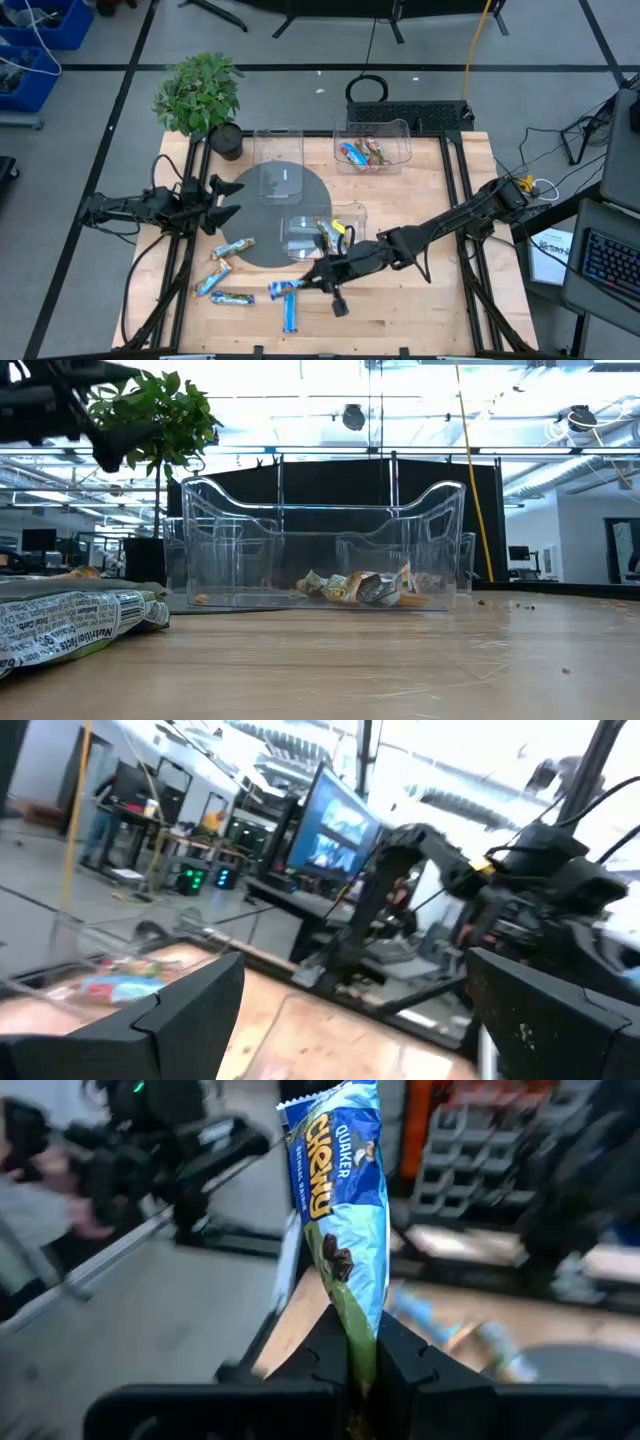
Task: Pick and place Granola Bars by type
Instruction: Put the blue granola bar into the top left transparent bin
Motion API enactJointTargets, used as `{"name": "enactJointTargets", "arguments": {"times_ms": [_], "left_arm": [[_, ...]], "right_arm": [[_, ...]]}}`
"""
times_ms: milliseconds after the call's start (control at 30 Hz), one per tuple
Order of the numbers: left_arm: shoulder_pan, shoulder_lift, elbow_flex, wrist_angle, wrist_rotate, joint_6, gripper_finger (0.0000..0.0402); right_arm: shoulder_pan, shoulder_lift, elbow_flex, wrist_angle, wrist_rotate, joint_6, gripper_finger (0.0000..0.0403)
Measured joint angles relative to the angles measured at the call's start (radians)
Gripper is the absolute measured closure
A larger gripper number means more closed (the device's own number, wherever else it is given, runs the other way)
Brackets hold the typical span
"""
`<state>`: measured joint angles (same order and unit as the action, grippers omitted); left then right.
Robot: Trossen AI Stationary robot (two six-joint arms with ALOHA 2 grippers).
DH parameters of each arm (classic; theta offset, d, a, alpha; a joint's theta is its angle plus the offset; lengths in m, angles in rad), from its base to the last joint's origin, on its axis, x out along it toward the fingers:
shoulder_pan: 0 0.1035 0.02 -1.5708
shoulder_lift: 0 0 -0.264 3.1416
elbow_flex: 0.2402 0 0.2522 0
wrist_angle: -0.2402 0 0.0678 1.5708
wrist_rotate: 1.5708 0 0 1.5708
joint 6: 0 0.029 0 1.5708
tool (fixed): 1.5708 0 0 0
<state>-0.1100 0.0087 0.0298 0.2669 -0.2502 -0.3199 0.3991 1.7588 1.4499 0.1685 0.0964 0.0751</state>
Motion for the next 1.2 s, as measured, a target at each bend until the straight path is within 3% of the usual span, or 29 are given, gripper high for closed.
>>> {"name": "enactJointTargets", "arguments": {"times_ms": [267,633,800,900,1033,1200], "left_arm": [[-0.038,0.089,0.209,-0.007,-0.02,0.117,0.0023],[-0.067,0.471,0.576,-0.014,-0.019,0.198,0.0023],[-0.075,0.625,0.733,-0.017,-0.006,0.074,0.0023],[-0.078,0.71,0.822,-0.034,0.003,0.125,0.0023],[-0.094,0.824,0.981,-0.201,0.001,0.234,0.0023],[-0.091,0.95,1.192,-0.424,-0.01,0.265,0.0023]], "right_arm": [[-0.038,-0.004,0.127,0.0,0.091,-0.024,0.0395],[-0.121,-0.084,0.196,0.0,0.031,-0.066,0.0395],[-0.15,-0.142,0.196,0.005,0.031,-0.098,0.0395],[-0.171,-0.163,0.196,0.038,0.03,-0.092,0.0395],[-0.202,-0.166,0.196,0.086,0.03,-0.088,0.0395],[-0.244,-0.152,0.195,0.117,0.031,-0.087,0.0395]]}}
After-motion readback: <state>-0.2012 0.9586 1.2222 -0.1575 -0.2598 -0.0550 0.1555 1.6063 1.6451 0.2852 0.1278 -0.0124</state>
